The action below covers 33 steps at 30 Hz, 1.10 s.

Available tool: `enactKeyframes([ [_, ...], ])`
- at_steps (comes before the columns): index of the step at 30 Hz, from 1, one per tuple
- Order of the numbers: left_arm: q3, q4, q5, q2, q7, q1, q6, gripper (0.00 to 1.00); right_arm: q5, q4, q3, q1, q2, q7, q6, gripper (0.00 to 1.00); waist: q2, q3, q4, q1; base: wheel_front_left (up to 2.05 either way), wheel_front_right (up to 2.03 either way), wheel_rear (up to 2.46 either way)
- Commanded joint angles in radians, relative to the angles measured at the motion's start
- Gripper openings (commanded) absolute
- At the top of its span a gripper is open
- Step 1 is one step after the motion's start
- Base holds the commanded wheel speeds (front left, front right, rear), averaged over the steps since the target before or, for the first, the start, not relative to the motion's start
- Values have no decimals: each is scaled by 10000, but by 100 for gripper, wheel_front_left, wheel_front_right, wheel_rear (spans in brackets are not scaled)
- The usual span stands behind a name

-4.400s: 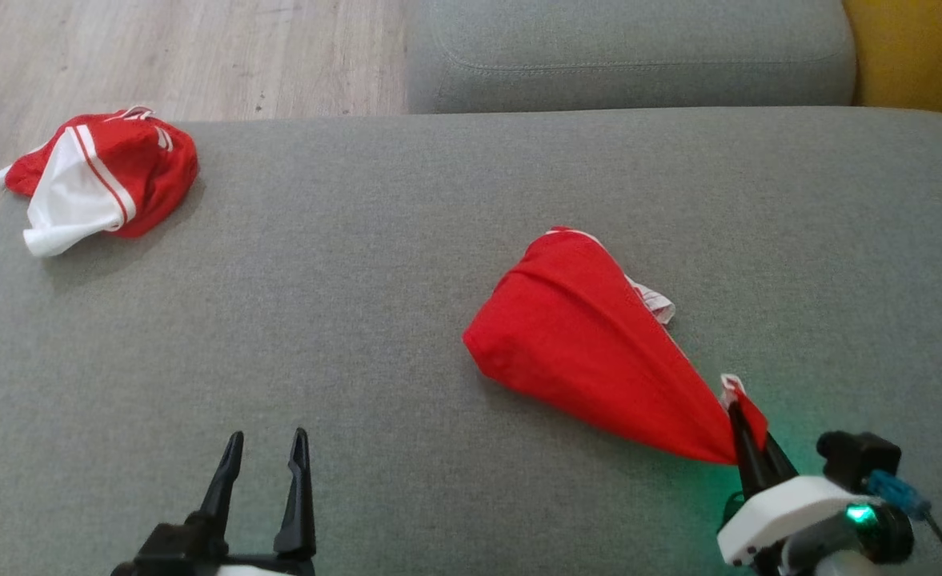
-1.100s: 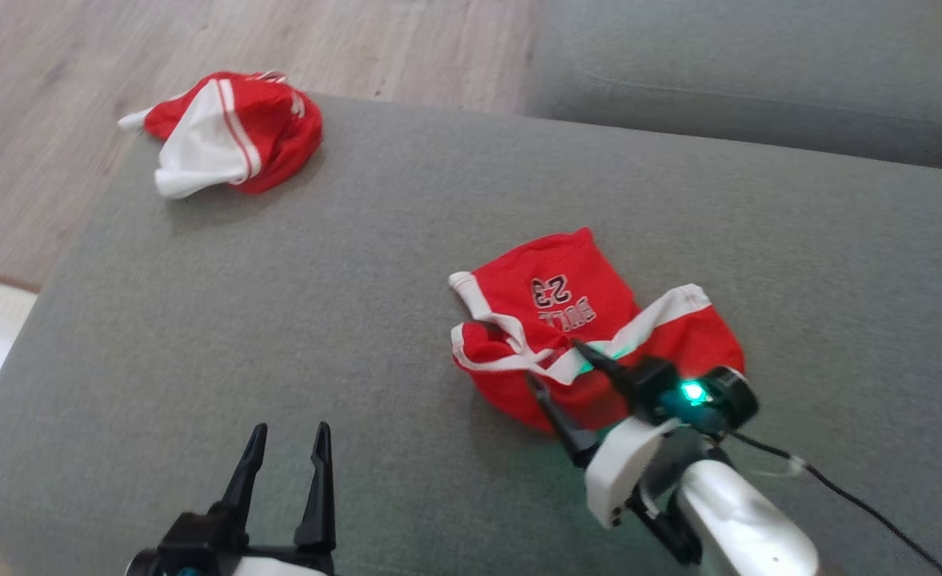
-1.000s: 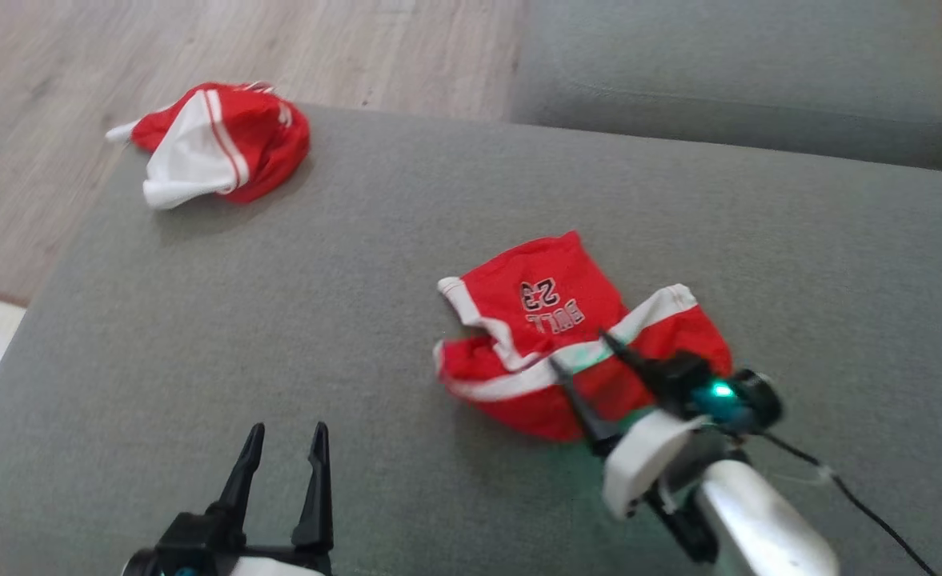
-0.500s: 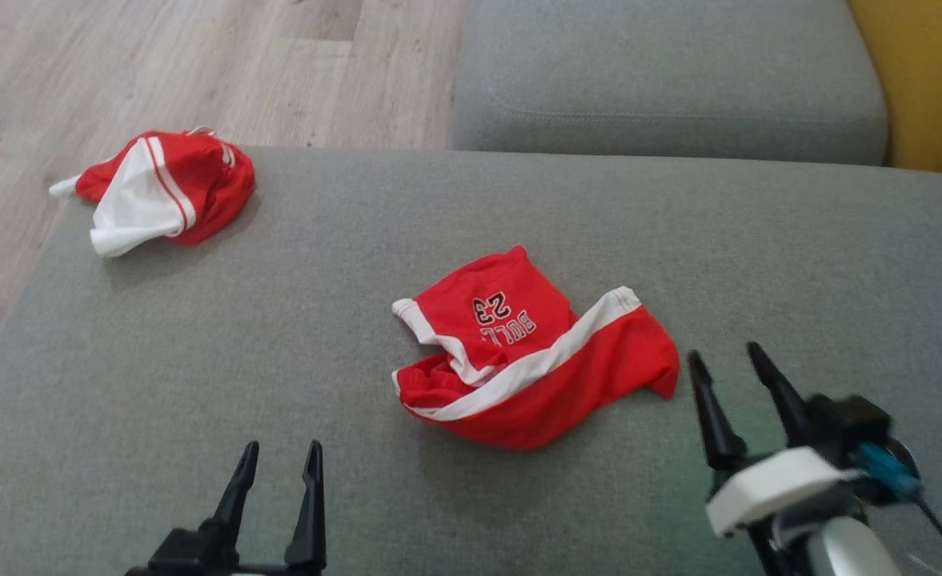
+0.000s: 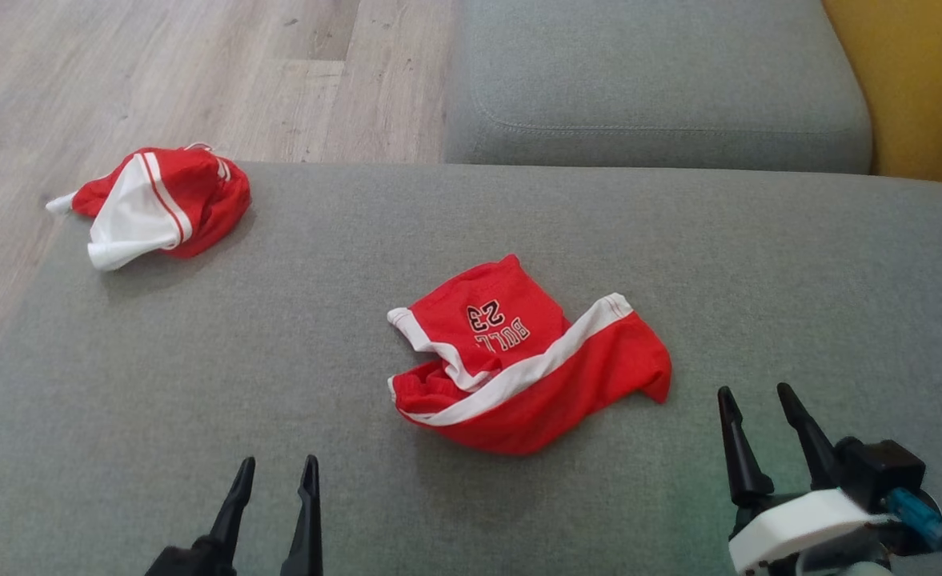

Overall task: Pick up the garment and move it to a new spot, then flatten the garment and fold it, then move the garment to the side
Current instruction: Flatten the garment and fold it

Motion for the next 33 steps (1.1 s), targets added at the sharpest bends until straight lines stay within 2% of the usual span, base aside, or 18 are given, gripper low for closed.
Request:
enactKeyframes([
  [1,391,-340,-41,165,-102,-432,86,100,50,-346,213,-339,-54,-110,40,100,0,23,22,0,0,0,0],
  [9,360,-305,-31,190,-108,-512,88,100,28,-281,285,-386,-53,-55,40,100,0,98,32,0,0,0,0],
  [13,230,-192,94,307,40,-819,-51,100,5,-249,294,-447,-53,-46,40,100,0,174,17,0,0,0,0],
  [19,-196,472,358,428,633,-1937,-579,100,-59,-266,389,-561,-53,16,40,100,0,338,-68,0,0,0,0],
  [26,-997,1685,699,127,1174,-3288,-1398,100,-178,-304,600,-717,-53,171,40,100,0,592,-341,0,0,0,0],
  [33,-1379,2657,1025,62,1444,-4294,-1859,100,-321,-441,609,-896,-53,286,40,100,0,1012,-568,0,0,0,0],
])
